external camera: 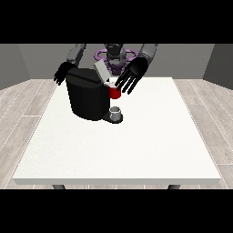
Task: Insert the coffee pod into the coffee machine and close the lid
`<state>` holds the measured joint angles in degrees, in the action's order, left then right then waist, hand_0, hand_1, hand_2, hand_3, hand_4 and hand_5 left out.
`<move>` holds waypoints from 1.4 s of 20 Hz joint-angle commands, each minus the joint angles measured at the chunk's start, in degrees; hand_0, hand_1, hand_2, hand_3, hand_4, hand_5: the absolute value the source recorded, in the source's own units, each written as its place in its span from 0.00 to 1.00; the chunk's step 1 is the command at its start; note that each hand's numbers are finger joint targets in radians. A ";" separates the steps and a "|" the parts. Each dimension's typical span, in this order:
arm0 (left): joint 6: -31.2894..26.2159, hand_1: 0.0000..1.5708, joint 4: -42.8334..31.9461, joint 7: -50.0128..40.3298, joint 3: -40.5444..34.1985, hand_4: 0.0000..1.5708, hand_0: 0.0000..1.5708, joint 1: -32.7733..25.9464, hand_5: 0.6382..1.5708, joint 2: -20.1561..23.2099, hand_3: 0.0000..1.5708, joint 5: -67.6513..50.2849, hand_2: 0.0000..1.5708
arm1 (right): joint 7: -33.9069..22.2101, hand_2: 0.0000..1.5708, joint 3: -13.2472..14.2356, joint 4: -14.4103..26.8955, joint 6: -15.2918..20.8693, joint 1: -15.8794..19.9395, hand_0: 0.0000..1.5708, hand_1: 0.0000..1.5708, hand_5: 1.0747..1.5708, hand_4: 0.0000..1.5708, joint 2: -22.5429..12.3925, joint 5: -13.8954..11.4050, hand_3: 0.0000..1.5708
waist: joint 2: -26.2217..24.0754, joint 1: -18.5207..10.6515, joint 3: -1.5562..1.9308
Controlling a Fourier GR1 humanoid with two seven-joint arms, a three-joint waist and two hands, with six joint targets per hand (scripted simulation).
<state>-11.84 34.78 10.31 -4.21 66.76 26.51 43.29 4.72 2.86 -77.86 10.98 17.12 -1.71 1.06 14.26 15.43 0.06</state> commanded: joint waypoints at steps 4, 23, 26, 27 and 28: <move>-2.07 0.00 1.17 0.87 -0.07 0.00 0.00 -0.84 1.00 0.53 0.00 0.16 0.00 | 3.14 0.00 1.72 2.79 -0.36 -1.56 0.00 0.00 1.00 0.24 -0.07 1.14 0.00 | -1.83 -2.27 -0.04; -2.80 0.00 4.10 1.54 -14.26 0.00 0.00 -21.76 1.00 -19.50 0.00 -21.71 0.00 | 3.43 0.00 5.52 5.55 -2.71 -15.65 0.00 0.00 1.00 0.31 -2.82 3.61 0.00 | -25.10 -14.79 -0.07; -4.49 0.00 4.95 3.00 -15.20 0.00 0.00 -25.44 1.00 -19.70 0.00 -23.92 0.00 | -0.90 0.00 4.40 2.90 -1.43 -12.99 0.00 0.00 1.00 0.23 -4.86 1.44 0.00 | -27.28 -17.18 -0.10; -2.20 0.00 5.02 4.11 -15.34 0.12 0.00 -29.44 1.00 -20.25 0.00 -23.52 0.00 | 0.47 0.00 3.66 1.56 -5.21 -16.87 0.00 0.00 1.00 0.23 -5.86 2.35 0.00 | -29.23 -15.92 -0.09; -1.75 0.00 4.61 3.22 -17.39 0.09 0.00 -27.95 1.00 -21.34 0.00 -25.86 0.00 | 2.25 0.00 2.56 0.56 -5.79 -14.85 0.00 0.00 1.00 0.25 -4.57 2.64 0.00 | -27.43 -15.51 -0.09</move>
<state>-13.73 39.32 13.52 -18.88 42.57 7.67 21.32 6.14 7.08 -75.19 7.55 3.19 -5.81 3.87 -10.73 0.86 -0.03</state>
